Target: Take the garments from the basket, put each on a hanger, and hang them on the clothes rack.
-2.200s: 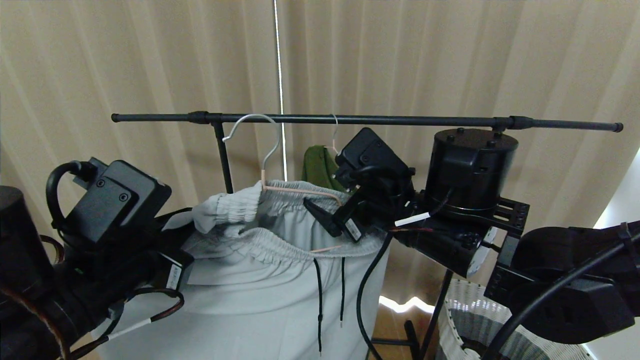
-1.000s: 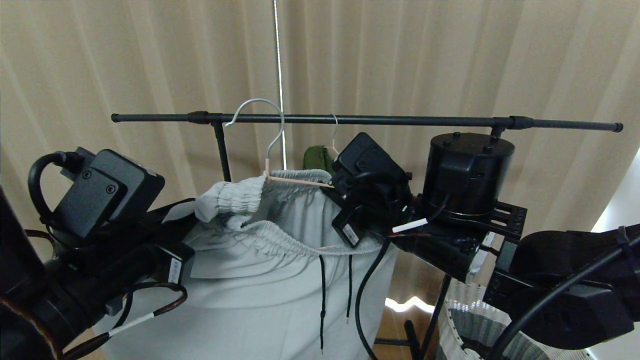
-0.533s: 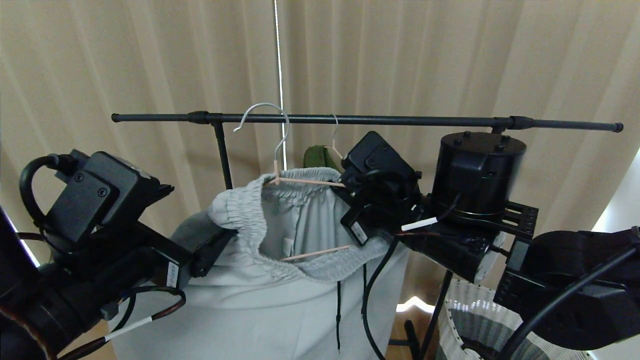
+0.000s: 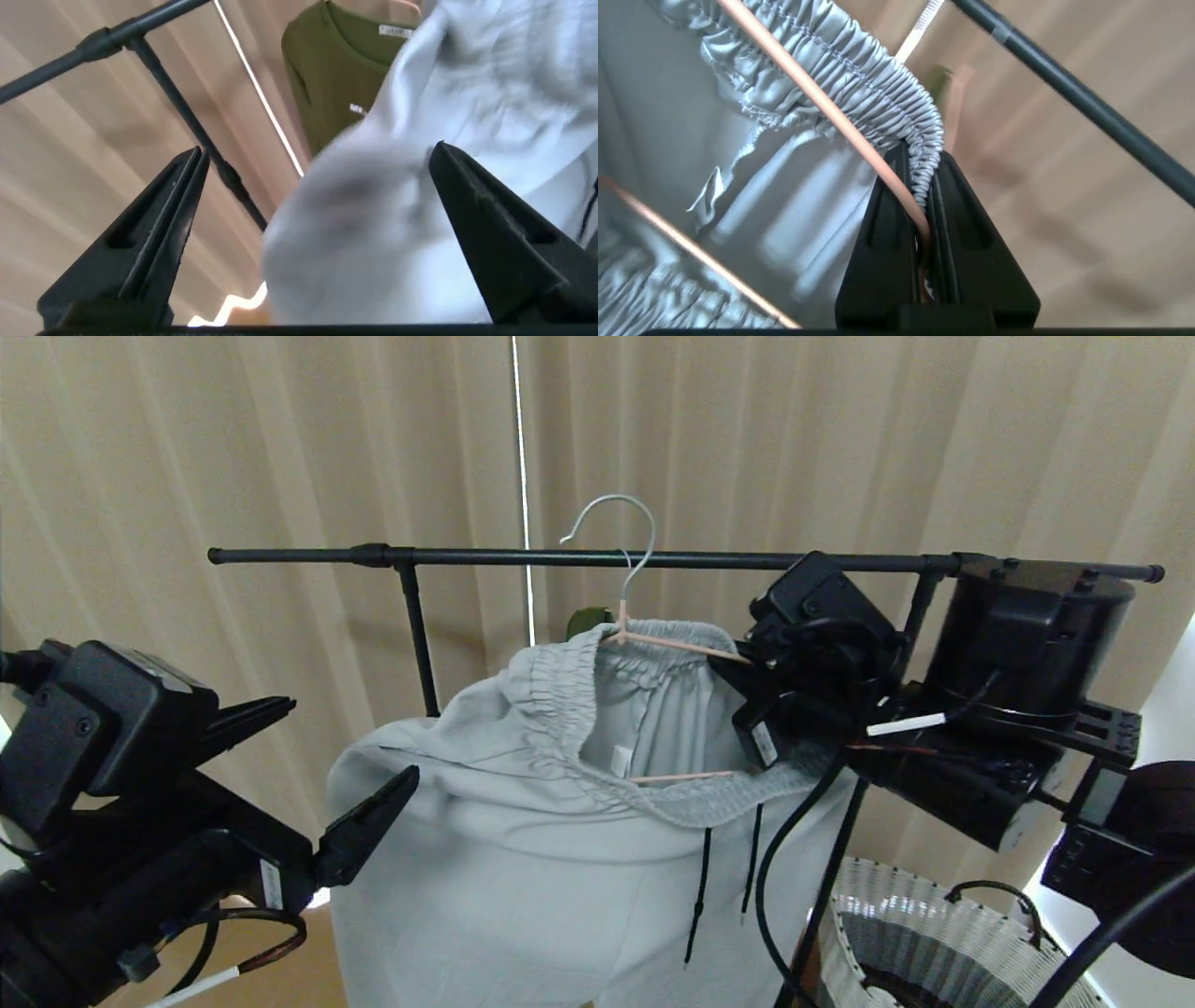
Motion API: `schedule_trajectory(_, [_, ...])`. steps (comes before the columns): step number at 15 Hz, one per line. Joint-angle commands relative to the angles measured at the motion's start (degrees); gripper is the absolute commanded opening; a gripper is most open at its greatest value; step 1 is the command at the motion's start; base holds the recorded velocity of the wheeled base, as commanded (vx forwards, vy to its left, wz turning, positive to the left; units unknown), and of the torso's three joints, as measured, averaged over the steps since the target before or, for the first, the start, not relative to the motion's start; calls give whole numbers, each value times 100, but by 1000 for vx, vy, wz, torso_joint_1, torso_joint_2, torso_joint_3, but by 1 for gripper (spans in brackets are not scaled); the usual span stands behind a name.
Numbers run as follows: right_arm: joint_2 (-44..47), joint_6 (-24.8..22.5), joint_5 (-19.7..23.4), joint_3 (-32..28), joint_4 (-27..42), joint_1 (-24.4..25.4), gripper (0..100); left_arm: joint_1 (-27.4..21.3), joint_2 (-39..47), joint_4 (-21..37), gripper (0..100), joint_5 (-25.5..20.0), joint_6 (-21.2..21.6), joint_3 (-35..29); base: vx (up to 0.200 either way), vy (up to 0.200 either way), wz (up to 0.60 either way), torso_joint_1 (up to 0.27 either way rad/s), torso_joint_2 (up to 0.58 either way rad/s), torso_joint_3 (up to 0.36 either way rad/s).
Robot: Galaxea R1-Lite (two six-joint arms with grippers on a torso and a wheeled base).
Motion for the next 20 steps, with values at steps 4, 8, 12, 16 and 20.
schedule_trajectory(4, [-793,-1,38,197,-2,-376,0,438,-114,-3,100,-6,-225,748,0,0,0,0,0,0])
schedule_trajectory(8, [-1057,16,109,197,-2,-367,0,482,-35,-3,100,-147,-445,1039,0,0,0,0,0,0])
schedule_trajectory(12, [-1188,16,223,188,-2,-341,0,605,281,-12,100,-164,-638,836,0,0,0,0,0,0])
schedule_trajectory(16, [-1197,16,241,188,-2,-323,0,596,255,-3,100,-419,-612,801,0,0,0,0,0,0])
schedule_trajectory(20, [-1188,16,241,188,-2,-323,0,623,272,-3,0,-419,-612,810,0,0,0,0,0,0])
